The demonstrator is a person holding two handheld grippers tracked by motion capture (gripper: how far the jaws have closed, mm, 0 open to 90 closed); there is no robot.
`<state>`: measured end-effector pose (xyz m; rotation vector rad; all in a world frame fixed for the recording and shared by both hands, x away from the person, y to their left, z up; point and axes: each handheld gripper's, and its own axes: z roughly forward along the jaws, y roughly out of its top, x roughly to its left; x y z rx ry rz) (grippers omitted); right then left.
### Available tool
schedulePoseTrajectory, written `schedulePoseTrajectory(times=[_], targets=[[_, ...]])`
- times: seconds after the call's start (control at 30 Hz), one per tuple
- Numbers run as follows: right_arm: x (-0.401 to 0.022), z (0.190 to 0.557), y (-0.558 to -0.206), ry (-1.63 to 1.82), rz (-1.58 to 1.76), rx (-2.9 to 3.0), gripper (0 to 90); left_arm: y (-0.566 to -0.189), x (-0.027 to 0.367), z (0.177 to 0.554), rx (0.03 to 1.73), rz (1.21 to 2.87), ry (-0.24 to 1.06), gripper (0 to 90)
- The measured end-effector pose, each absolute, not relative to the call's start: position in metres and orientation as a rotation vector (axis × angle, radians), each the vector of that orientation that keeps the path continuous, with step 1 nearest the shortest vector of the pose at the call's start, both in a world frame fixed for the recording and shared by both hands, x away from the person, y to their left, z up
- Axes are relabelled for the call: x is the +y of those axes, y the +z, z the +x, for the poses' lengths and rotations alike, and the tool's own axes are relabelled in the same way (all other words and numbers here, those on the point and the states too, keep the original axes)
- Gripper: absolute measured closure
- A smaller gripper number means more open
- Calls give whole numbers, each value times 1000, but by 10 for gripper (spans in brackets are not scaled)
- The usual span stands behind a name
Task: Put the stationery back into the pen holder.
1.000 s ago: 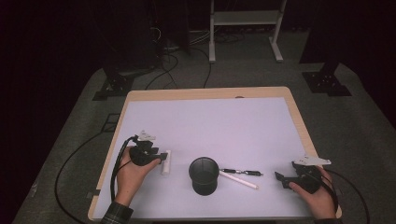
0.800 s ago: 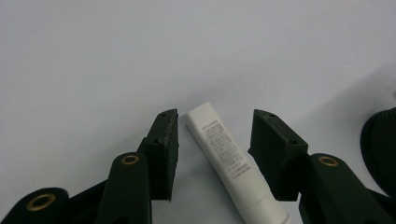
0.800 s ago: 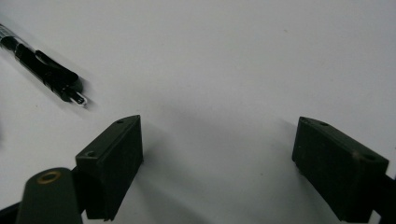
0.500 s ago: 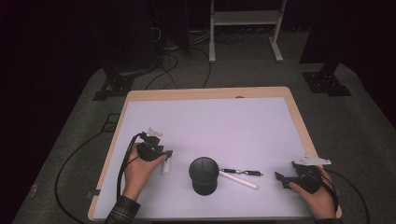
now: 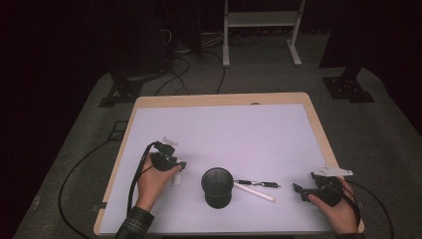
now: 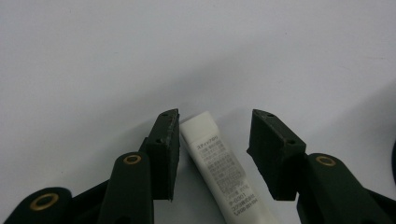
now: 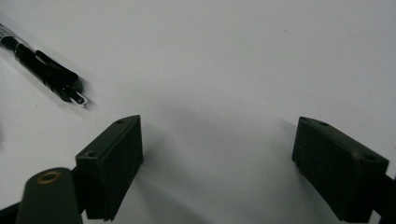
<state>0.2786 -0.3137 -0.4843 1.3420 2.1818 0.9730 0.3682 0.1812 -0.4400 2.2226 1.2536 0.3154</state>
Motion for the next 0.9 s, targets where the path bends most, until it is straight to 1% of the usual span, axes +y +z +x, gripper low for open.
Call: schedulePoseTrajectory(times=[0.37, 0.9], targets=[[-314, 279, -484, 973, 1342, 2182, 153, -447, 178, 373, 1291, 2250, 320, 576], [-314, 279, -484, 973, 1342, 2182, 153, -447, 172, 379, 1332, 2286, 309, 598]])
